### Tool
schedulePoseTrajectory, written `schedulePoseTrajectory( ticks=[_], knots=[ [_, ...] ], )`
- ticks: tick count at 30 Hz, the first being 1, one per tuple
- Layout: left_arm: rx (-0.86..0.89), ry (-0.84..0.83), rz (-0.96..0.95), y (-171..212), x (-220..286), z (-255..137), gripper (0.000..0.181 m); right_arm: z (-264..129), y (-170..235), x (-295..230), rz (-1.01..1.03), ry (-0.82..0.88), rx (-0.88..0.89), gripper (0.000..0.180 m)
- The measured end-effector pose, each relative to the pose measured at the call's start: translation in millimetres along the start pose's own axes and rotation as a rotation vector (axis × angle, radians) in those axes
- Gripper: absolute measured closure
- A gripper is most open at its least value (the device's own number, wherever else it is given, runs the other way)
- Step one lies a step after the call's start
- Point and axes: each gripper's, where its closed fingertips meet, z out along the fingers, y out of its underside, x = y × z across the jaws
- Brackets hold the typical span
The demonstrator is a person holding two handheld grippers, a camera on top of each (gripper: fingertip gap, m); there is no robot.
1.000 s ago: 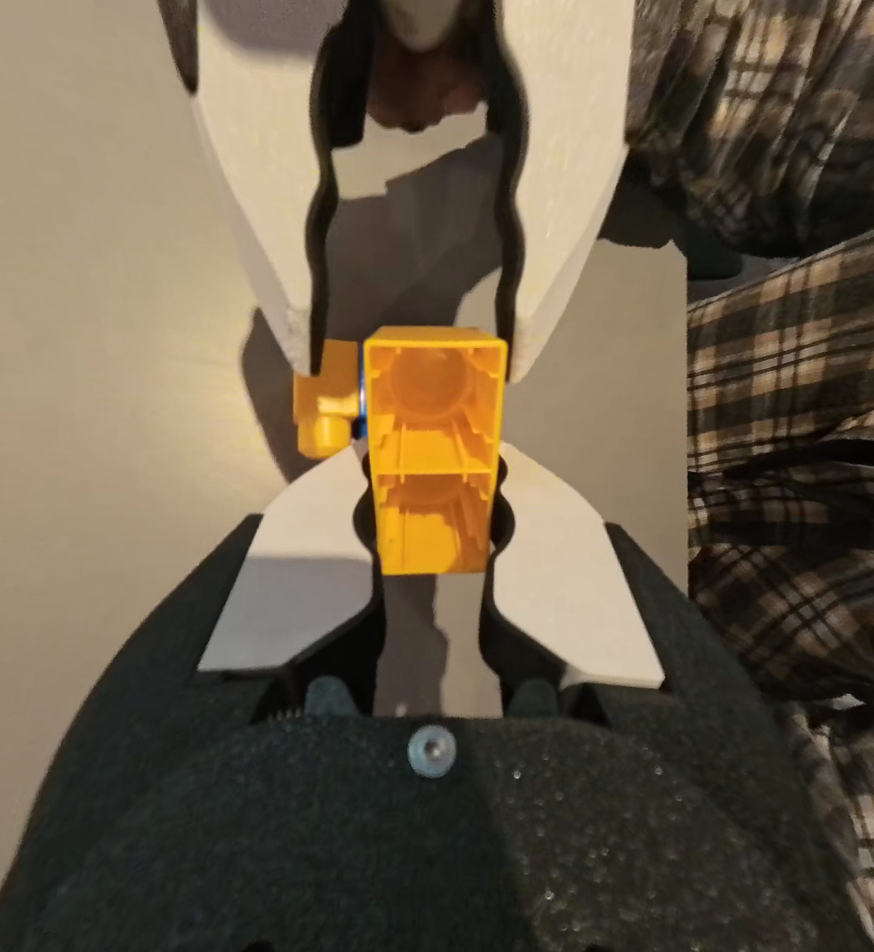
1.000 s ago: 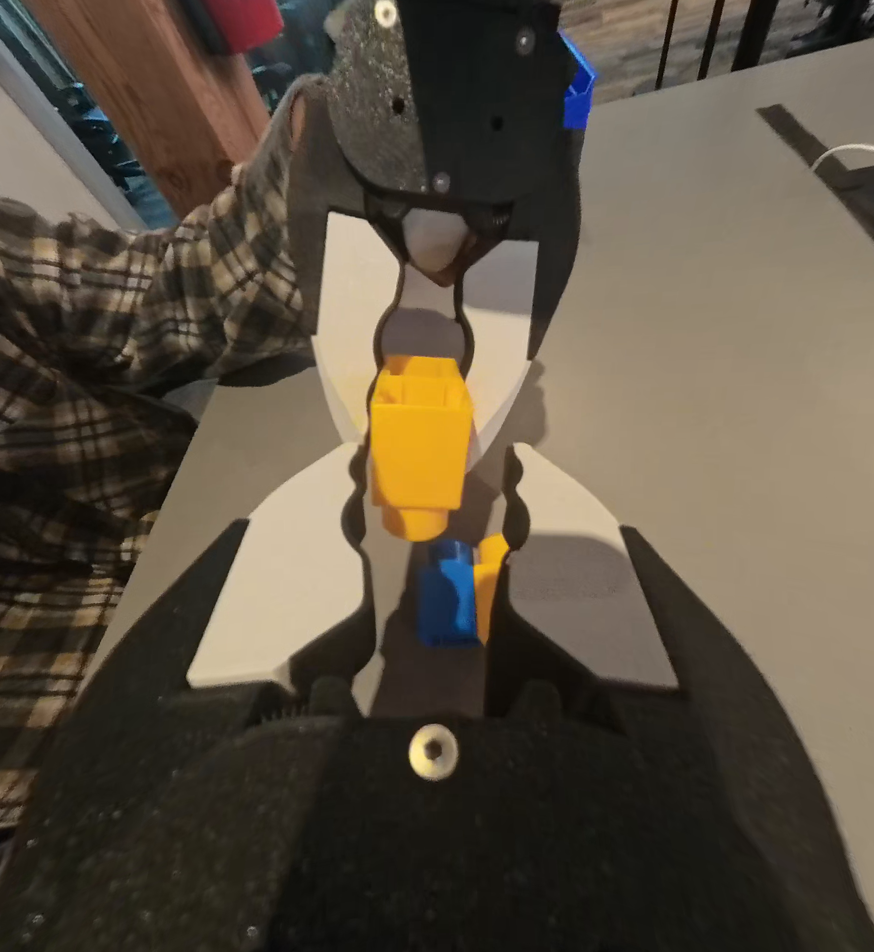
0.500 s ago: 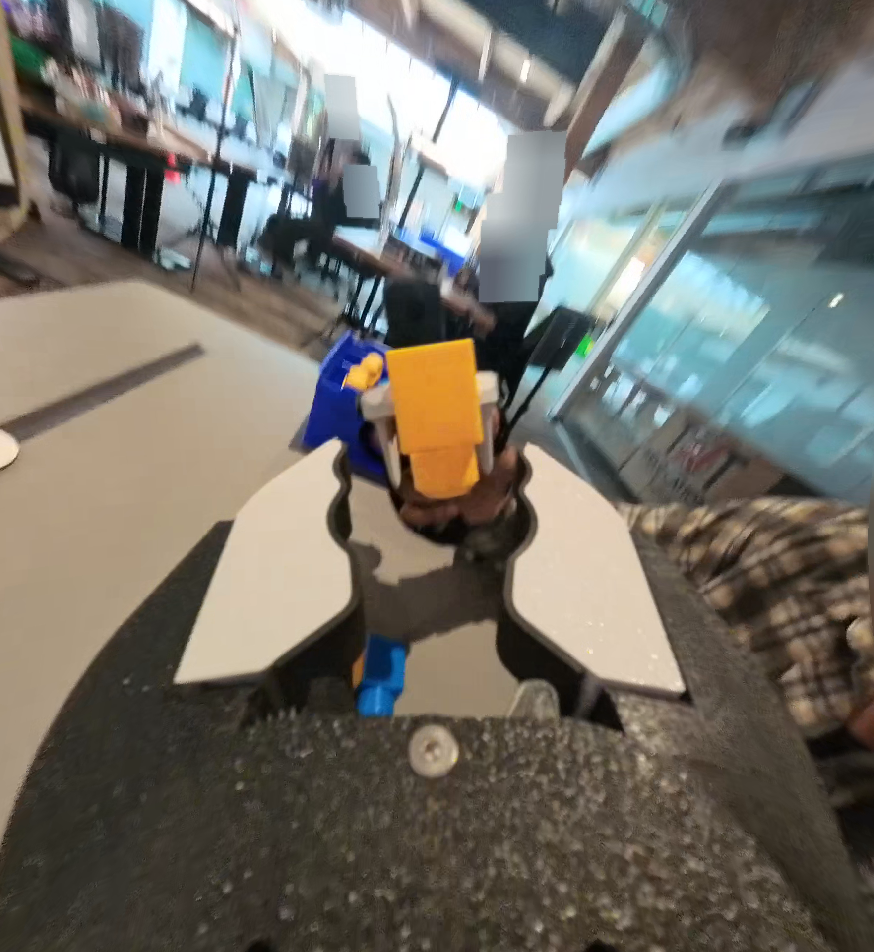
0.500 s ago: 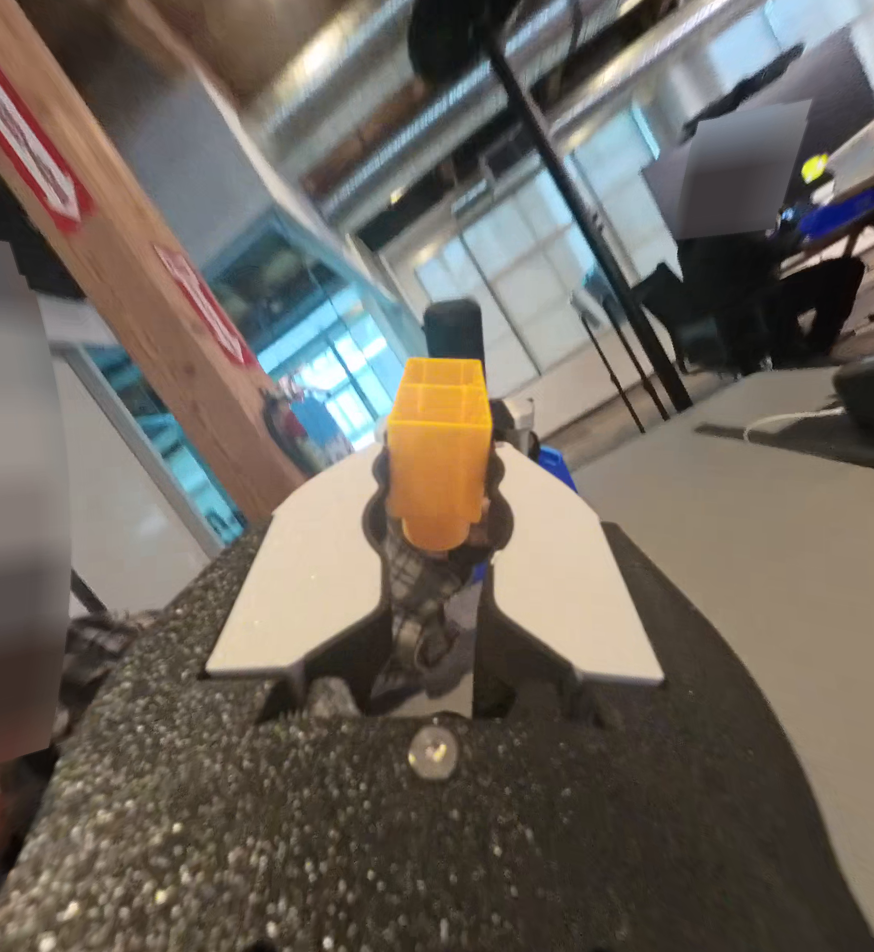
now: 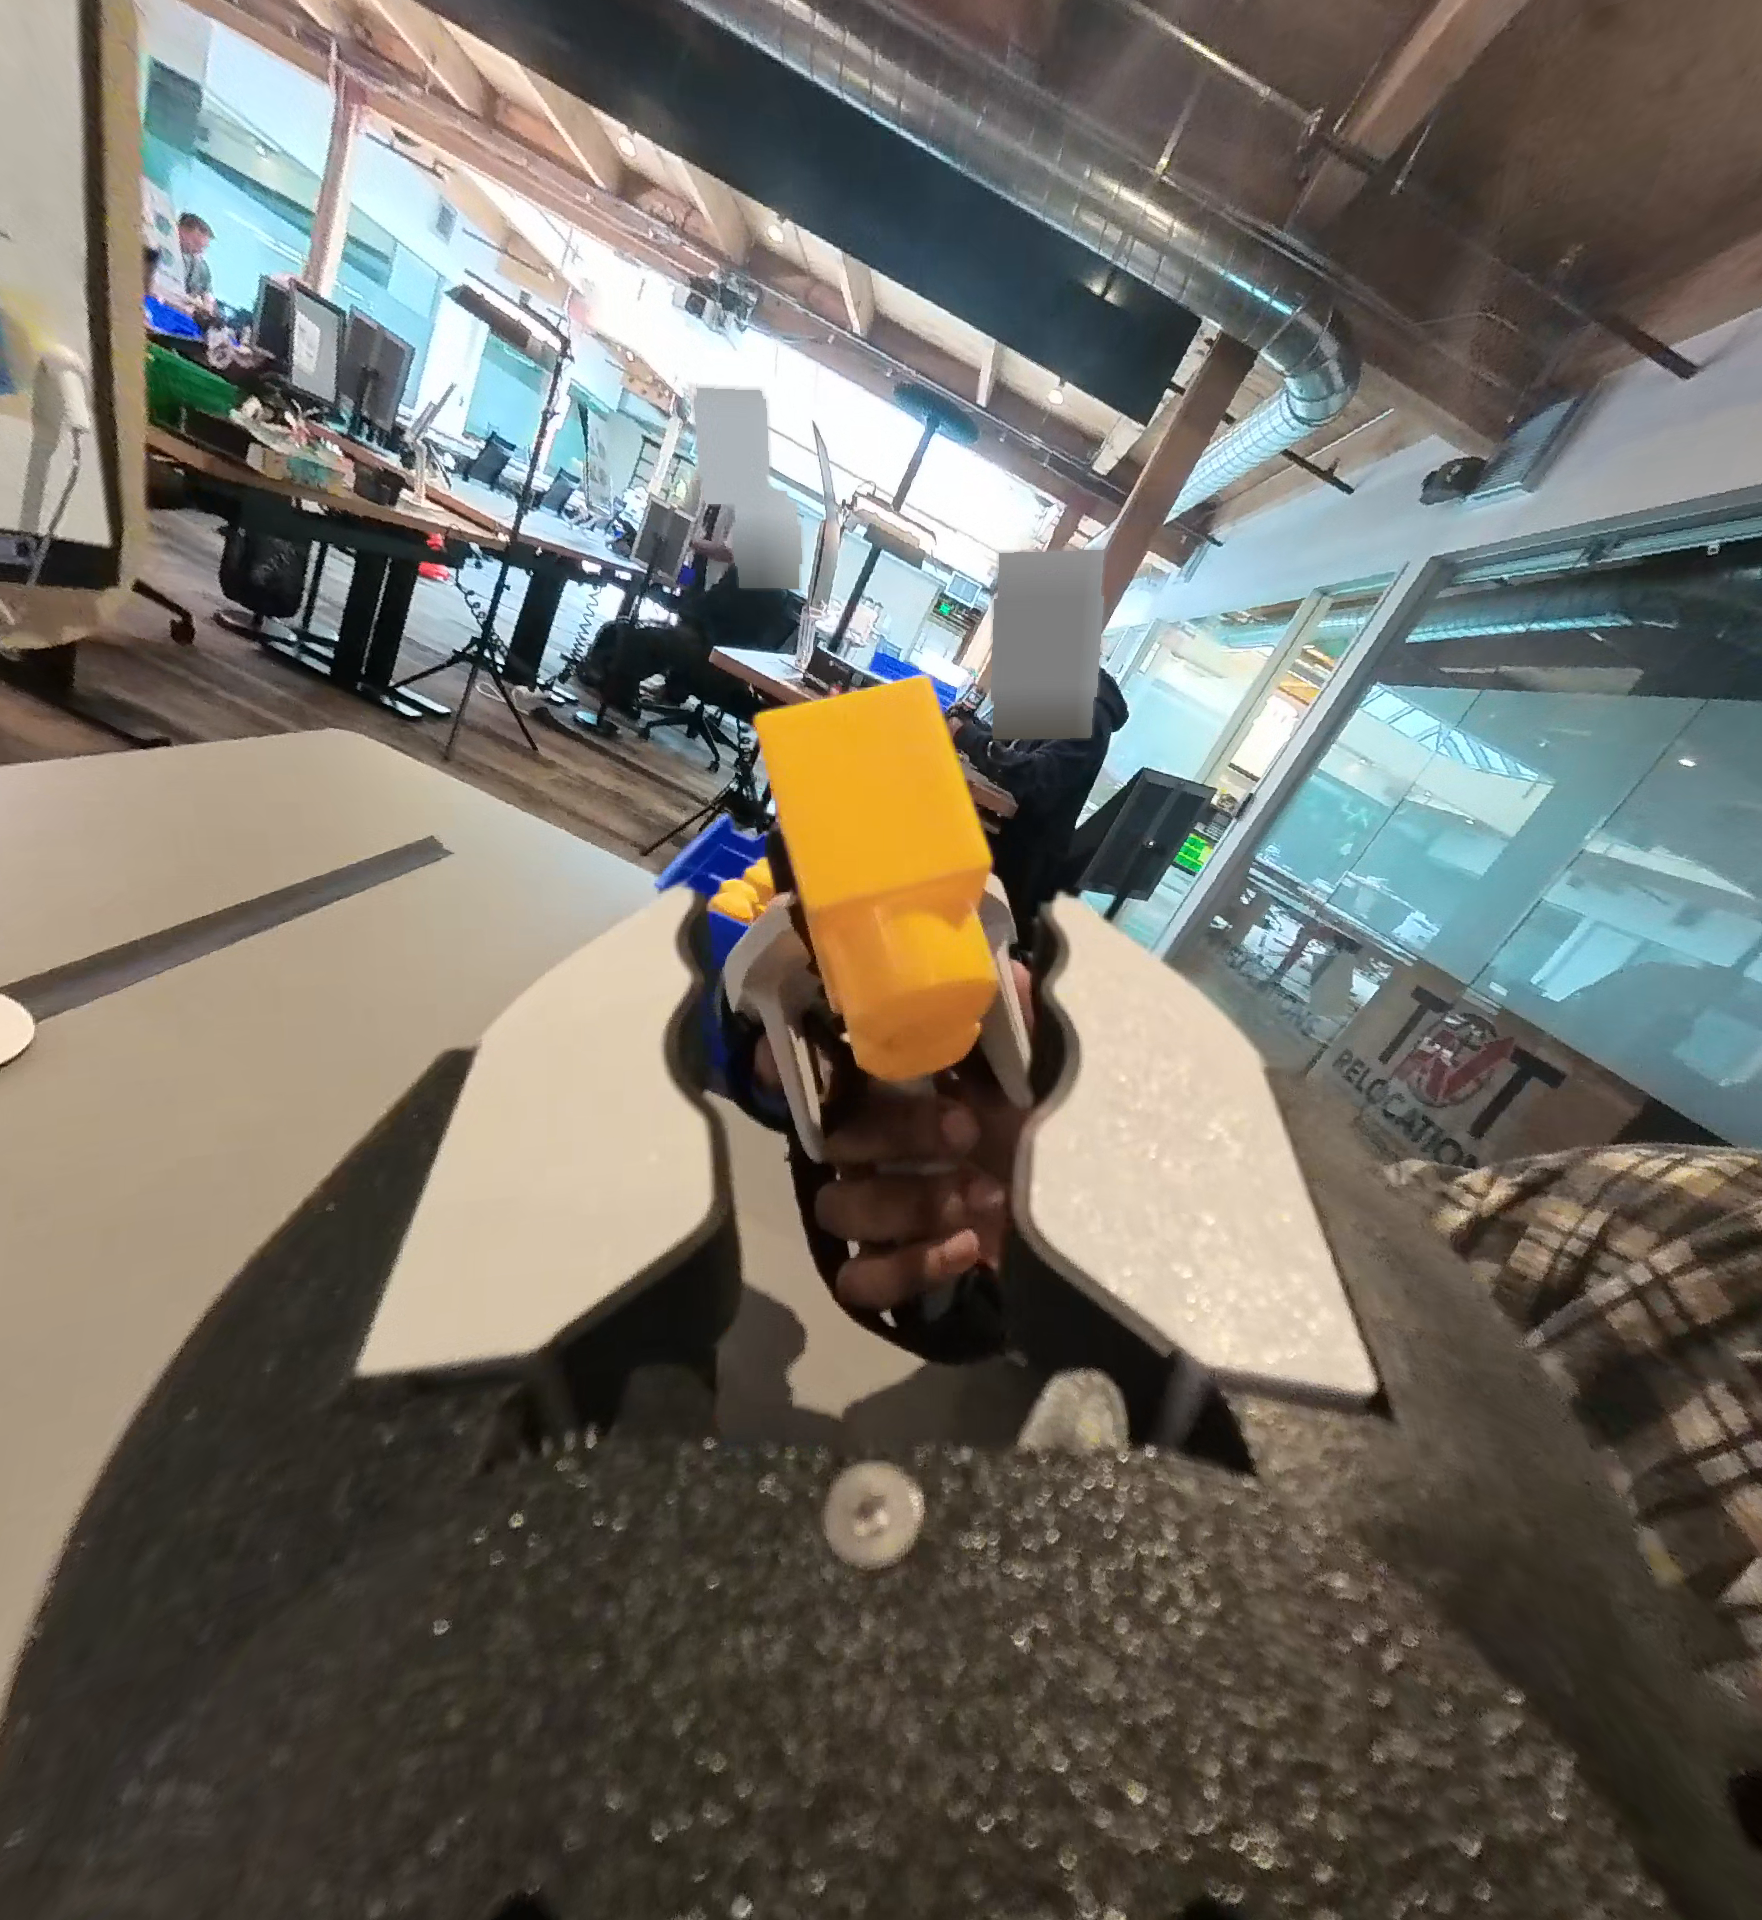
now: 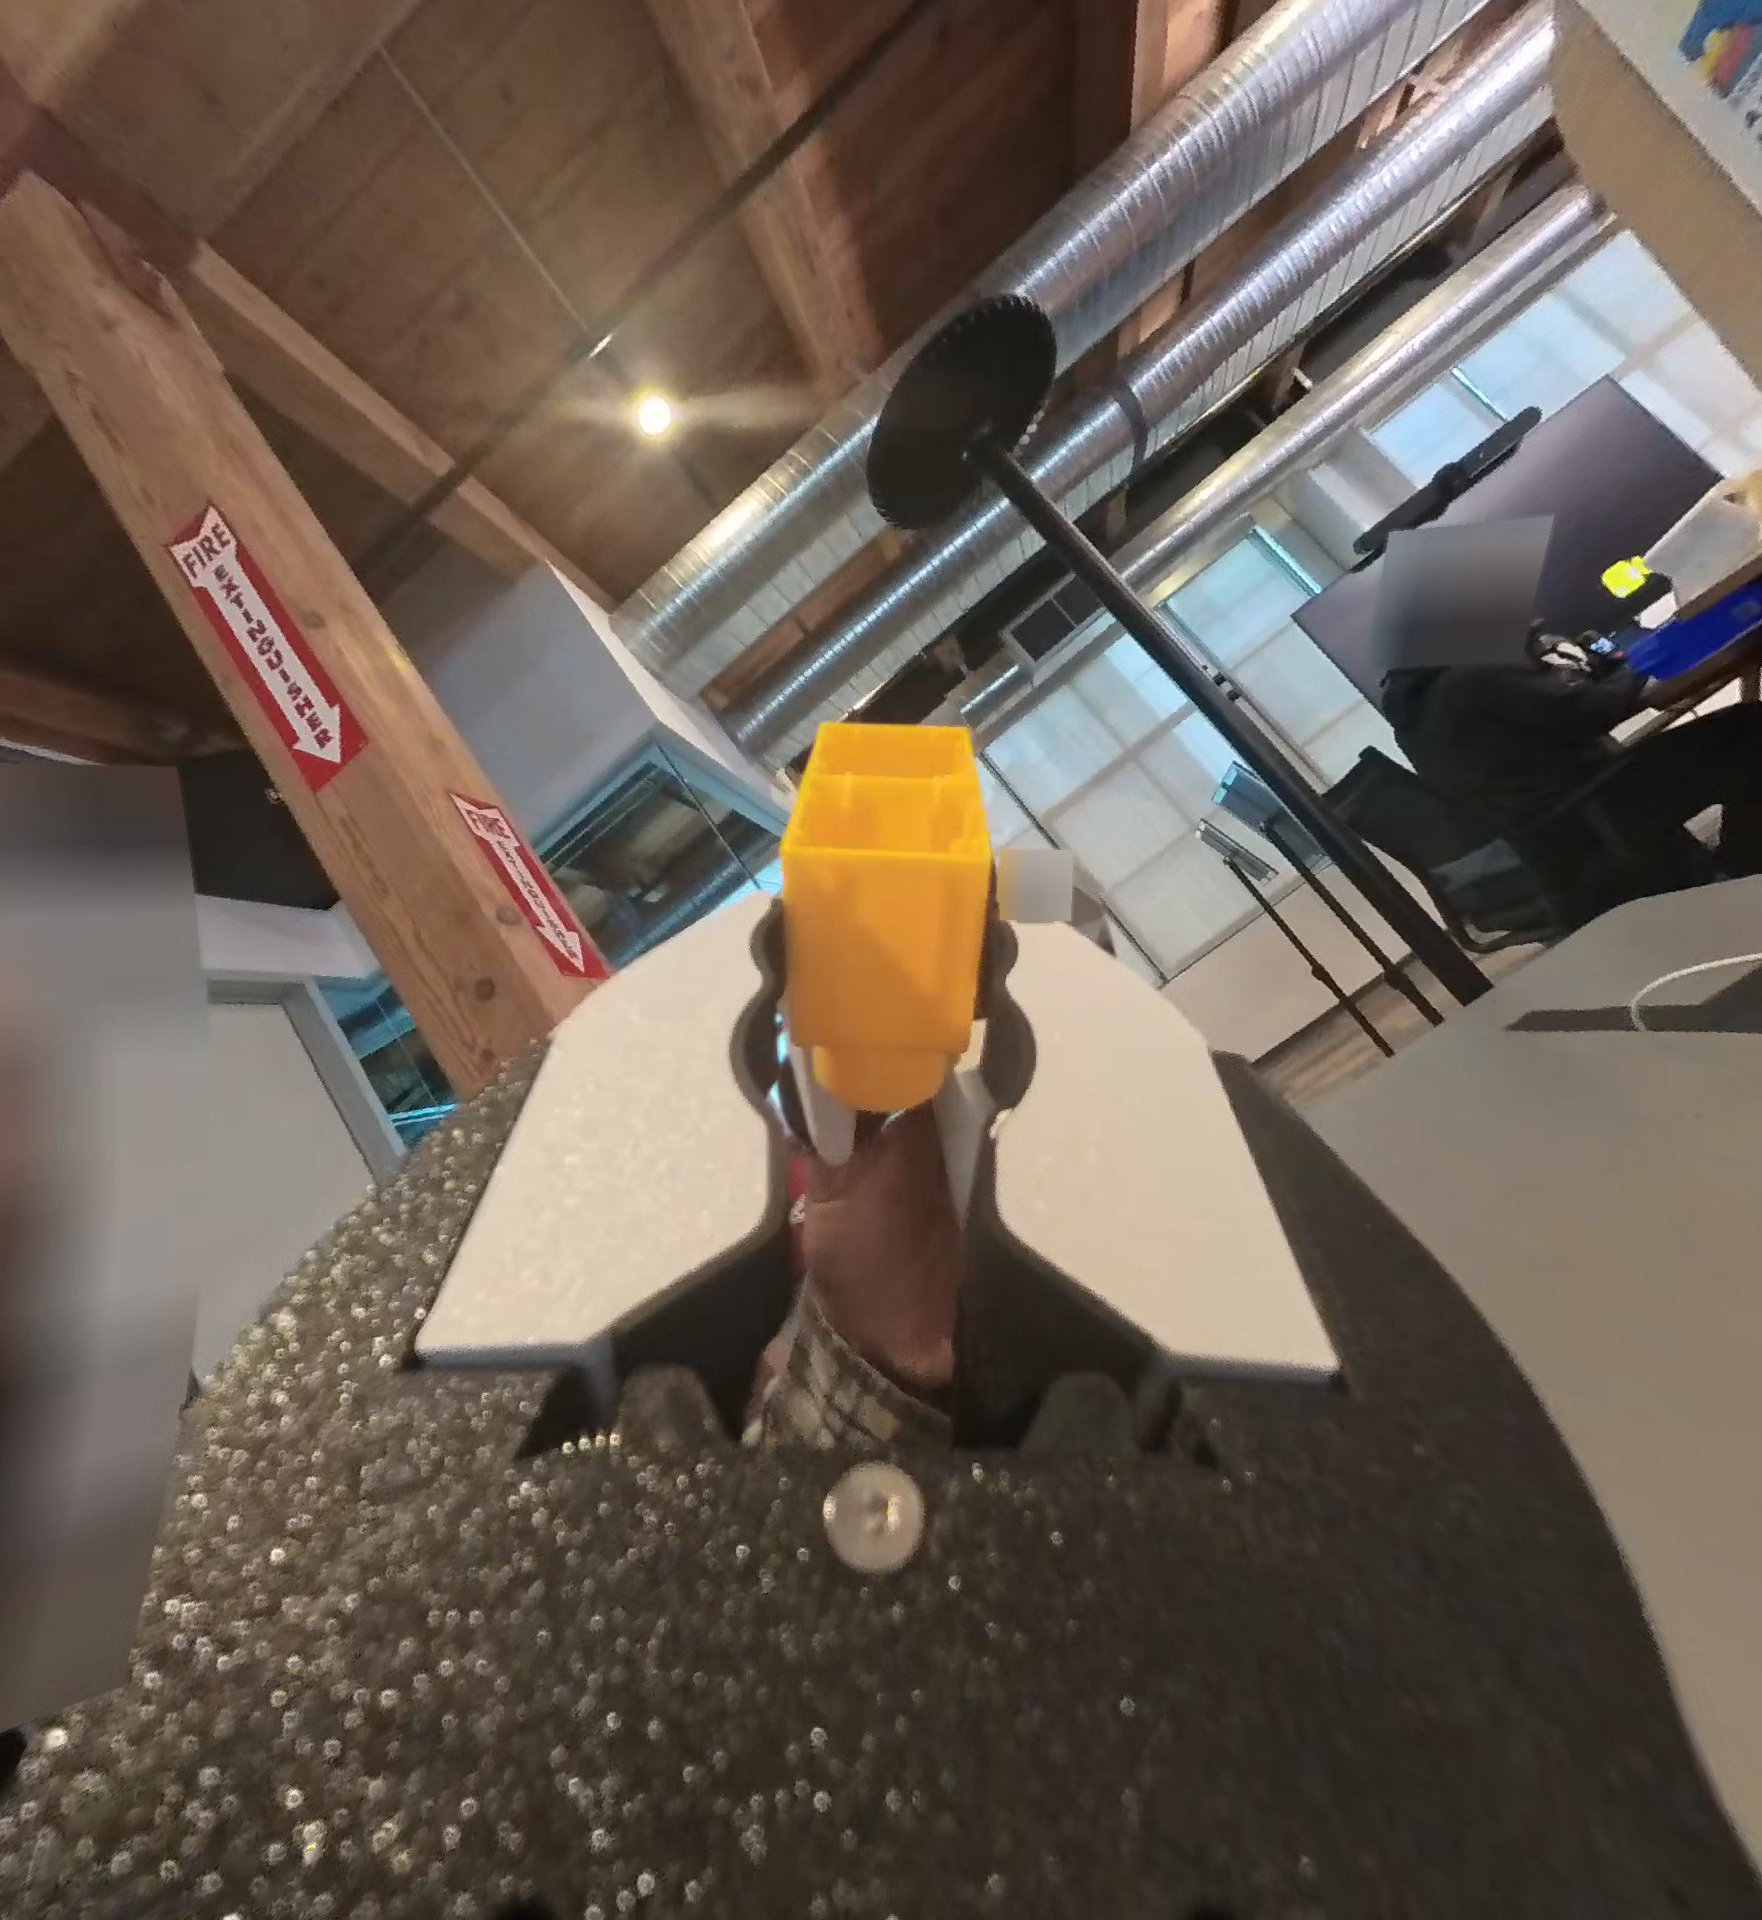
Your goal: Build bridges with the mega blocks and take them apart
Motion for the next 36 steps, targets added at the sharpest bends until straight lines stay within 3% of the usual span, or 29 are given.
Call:
schedulePoseTrajectory(
  ticks=[4, 9, 14, 18, 24, 26, 29, 32, 36],
  knots=[
    [0.006, 0.027, 0.024, 0, 9, 3, 0.143, 2, 0, -4, -0.018, 0.009, 0.034, 0.145],
    [-0.059, 0.004, 0.078, 3, 13, 0, 0.145, 4, 4, -7, -0.054, -0.015, -0.013, 0.144],
    [-0.243, -0.002, 0.111, 16, 13, -10, 0.146, -5, 26, 1, -0.155, -0.009, -0.382, 0.111],
    [-0.418, 0.049, 0.056, 37, 14, -20, 0.146, -26, 42, 10, -0.346, 0.076, -0.731, 0.1],
    [-0.536, 0.119, -0.012, 59, 20, -21, 0.146, -31, 74, -3, -0.21, -0.012, -0.889, 0.117],
    [-0.535, 0.157, -0.035, 62, 25, -18, 0.146, -31, 82, -8, -0.121, -0.045, -0.907, 0.143],
    [-0.449, 0.115, -0.043, 49, 16, -17, 0.144, -24, 72, -5, 0.021, -0.002, -0.807, 0.143],
    [-0.325, 0.07, -0.048, 30, 5, -18, 0.119, -14, 50, -4, 0.225, 0.012, -0.612, 0.143],
    [-0.322, 0.0, 0.038, 32, -4, -17, 0.112, -11, 33, 5, 0.375, 0.035, -0.428, 0.144]
  ],
)
